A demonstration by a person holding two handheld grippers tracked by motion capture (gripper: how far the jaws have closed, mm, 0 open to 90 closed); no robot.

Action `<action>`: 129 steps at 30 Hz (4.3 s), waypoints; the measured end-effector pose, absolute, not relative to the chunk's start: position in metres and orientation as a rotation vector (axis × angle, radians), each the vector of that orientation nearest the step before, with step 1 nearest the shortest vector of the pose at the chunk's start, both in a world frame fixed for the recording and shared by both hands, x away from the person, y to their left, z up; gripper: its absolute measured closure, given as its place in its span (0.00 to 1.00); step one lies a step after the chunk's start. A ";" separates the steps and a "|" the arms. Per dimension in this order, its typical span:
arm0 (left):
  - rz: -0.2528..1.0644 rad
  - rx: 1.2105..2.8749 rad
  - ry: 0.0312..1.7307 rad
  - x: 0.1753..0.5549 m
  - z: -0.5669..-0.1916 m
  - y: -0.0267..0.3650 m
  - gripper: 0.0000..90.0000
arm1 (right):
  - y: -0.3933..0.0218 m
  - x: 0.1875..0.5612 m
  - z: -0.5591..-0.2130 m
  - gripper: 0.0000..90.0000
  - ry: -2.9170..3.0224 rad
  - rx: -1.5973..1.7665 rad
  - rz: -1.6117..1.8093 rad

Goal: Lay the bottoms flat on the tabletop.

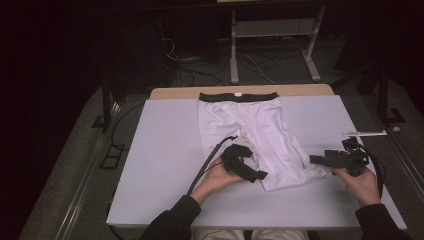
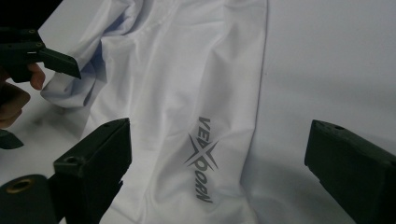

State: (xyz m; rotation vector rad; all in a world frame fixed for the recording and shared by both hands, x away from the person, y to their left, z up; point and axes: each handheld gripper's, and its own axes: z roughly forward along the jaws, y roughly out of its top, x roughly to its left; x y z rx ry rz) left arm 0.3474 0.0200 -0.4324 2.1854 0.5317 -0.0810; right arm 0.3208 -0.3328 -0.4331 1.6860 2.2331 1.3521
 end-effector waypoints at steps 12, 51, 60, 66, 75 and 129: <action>-0.049 2.265 0.632 0.359 -0.451 0.010 0.63 | -0.335 0.342 -0.443 0.24 2.296 1.694 1.314; 0.077 2.178 0.940 0.451 -0.436 0.018 0.99 | -0.319 0.418 -0.450 0.98 2.188 1.683 1.223; 0.063 2.159 0.932 0.443 -0.425 0.017 0.75 | -0.321 0.414 -0.445 0.73 2.139 1.689 1.260; 0.055 2.102 0.925 0.420 -0.404 0.018 0.55 | -0.322 0.404 -0.432 0.55 2.117 1.662 1.325; -0.083 1.974 0.981 0.391 -0.414 0.023 0.45 | -0.315 0.373 -0.415 0.26 2.117 1.634 1.381; -0.233 1.985 1.057 0.364 -0.465 0.022 0.94 | -0.329 0.347 -0.458 0.92 2.247 1.999 1.224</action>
